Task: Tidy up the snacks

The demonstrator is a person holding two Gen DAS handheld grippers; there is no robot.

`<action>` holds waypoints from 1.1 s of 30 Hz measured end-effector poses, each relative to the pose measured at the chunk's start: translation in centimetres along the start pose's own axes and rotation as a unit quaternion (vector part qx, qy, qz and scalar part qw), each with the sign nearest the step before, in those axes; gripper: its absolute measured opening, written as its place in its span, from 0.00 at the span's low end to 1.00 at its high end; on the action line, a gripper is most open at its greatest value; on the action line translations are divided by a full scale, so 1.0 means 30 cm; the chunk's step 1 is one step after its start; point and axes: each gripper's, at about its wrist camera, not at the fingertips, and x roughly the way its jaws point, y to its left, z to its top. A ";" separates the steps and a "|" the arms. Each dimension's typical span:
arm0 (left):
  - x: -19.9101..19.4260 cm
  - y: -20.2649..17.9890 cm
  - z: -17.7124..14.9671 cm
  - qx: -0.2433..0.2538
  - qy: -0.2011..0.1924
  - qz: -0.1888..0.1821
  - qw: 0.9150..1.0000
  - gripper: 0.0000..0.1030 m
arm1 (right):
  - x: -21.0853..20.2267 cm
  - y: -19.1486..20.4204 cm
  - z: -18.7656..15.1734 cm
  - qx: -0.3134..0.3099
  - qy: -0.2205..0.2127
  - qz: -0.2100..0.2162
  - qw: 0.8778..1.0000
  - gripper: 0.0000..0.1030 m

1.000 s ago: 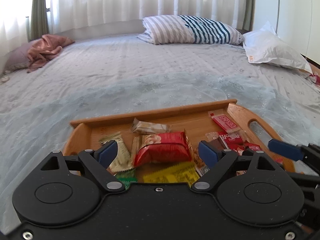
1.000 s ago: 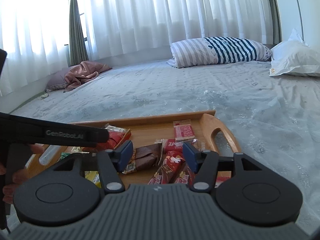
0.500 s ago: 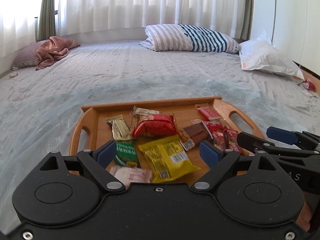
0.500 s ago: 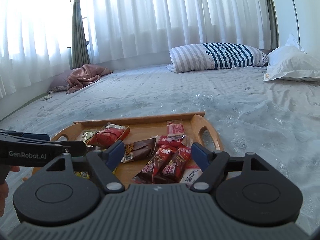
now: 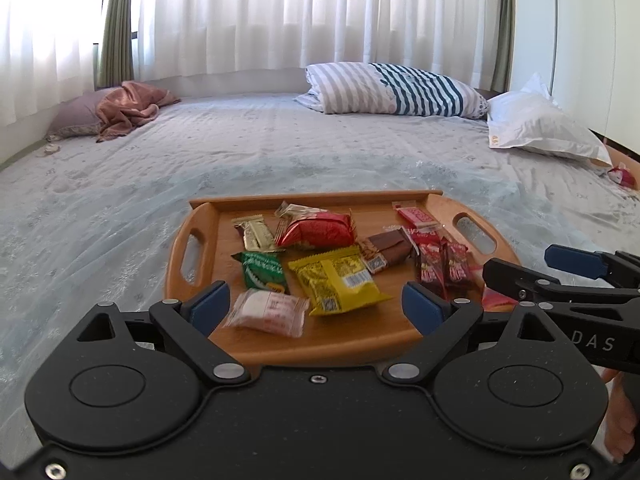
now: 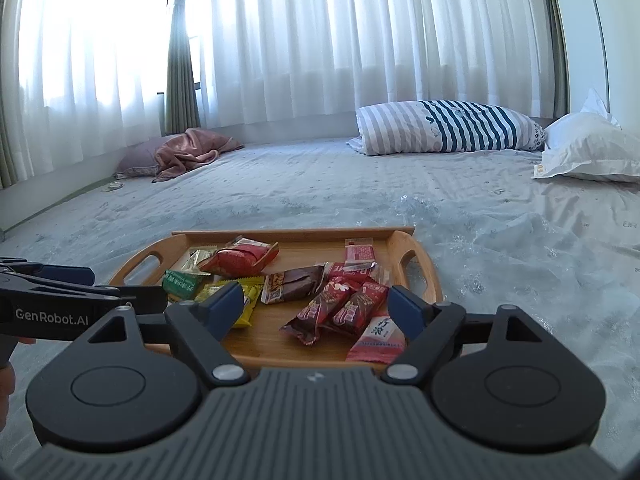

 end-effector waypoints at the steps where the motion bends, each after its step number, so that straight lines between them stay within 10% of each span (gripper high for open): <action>1: -0.009 -0.003 -0.010 0.001 -0.002 0.002 1.000 0.90 | -0.007 0.001 -0.005 -0.001 0.001 0.001 1.000 0.86; 33: 0.110 0.029 -0.204 -0.025 0.056 0.053 0.997 0.92 | 0.042 -0.046 -0.168 0.004 0.073 -0.021 0.997 0.96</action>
